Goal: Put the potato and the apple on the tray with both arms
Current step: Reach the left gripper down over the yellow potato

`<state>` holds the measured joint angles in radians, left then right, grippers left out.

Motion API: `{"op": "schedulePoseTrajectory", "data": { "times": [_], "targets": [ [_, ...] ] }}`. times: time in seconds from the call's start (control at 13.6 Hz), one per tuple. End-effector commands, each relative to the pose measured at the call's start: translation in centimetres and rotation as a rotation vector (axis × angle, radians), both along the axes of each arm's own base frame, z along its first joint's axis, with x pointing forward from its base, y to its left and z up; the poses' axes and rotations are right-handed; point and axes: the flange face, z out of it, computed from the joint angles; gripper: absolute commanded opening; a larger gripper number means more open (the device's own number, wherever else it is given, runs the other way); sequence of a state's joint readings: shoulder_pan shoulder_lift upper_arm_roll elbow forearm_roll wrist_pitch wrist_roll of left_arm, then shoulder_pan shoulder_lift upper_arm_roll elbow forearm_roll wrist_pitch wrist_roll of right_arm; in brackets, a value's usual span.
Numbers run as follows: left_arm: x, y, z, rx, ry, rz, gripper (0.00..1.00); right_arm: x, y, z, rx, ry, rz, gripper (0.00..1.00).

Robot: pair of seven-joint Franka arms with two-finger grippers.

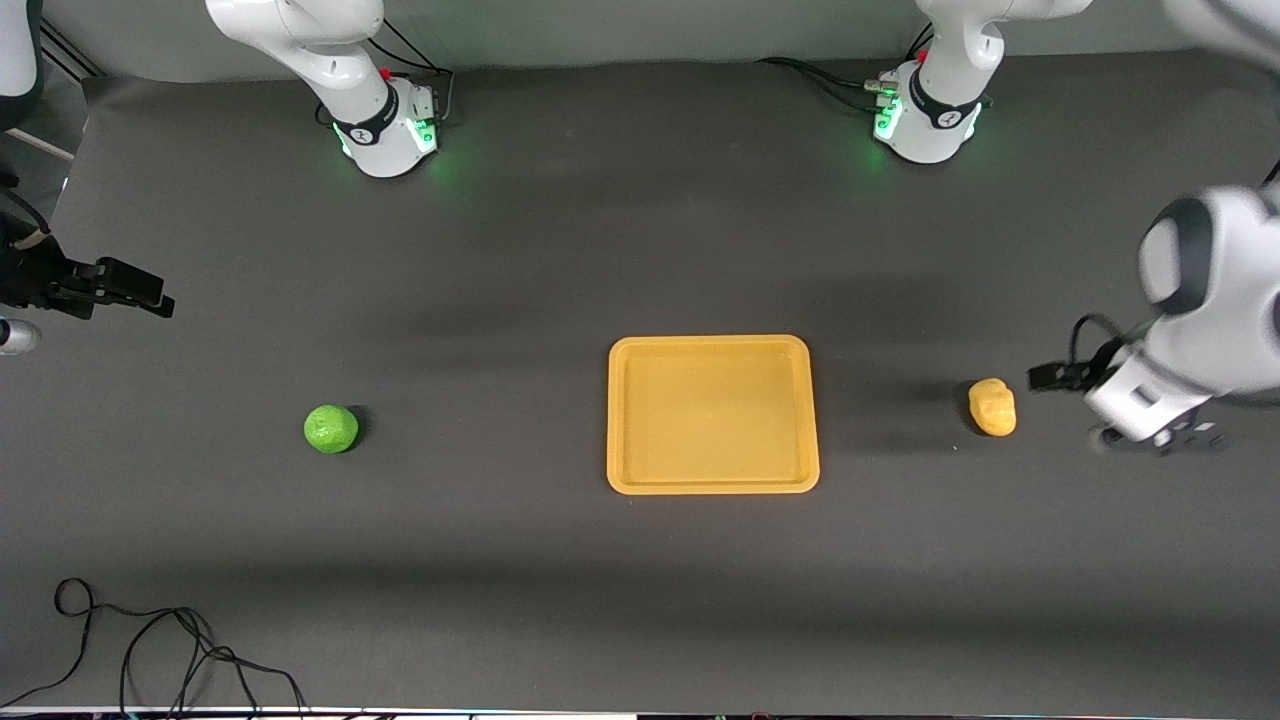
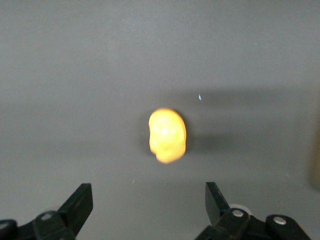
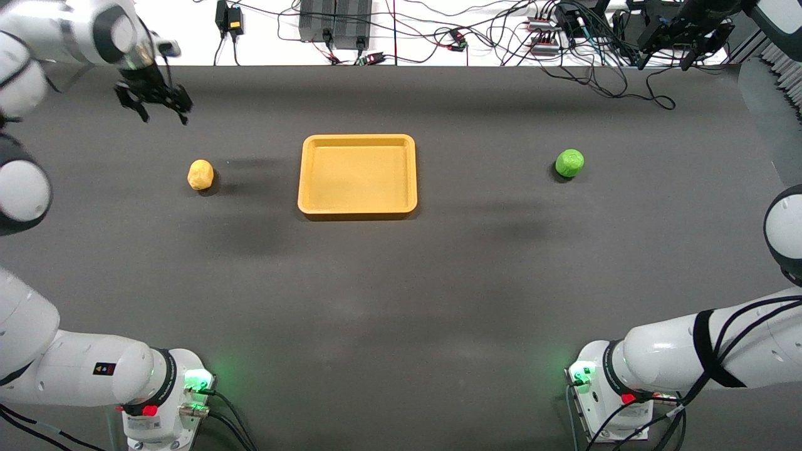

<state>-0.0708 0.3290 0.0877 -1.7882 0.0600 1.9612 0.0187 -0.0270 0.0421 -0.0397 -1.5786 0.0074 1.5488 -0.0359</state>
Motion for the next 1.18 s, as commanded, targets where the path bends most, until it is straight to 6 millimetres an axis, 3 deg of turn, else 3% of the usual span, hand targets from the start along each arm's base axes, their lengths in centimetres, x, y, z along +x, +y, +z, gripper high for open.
{"op": "schedulePoseTrajectory", "data": {
  "times": [0.0, 0.22, 0.44, 1.11],
  "targets": [
    [-0.7, -0.3, -4.6, -0.01, -0.041, -0.027, 1.0, 0.0, -0.2, 0.3, -0.023, -0.009, 0.02, 1.0],
    [-2.9, 0.4, -9.2, -0.016, -0.082, -0.027, 1.0, 0.0, -0.3, 0.3, -0.022, -0.009, 0.04, 1.0],
    [-3.6, 0.2, -11.9, -0.016, -0.083, -0.032, 1.0, 0.0, -0.4, 0.2, -0.022, -0.007, 0.038, 1.0],
    [-4.6, -0.2, -15.3, -0.018, -0.125, -0.035, 0.91, 0.1, -0.5, 0.0, -0.019, -0.004, 0.029, 1.0]
  ]
}}
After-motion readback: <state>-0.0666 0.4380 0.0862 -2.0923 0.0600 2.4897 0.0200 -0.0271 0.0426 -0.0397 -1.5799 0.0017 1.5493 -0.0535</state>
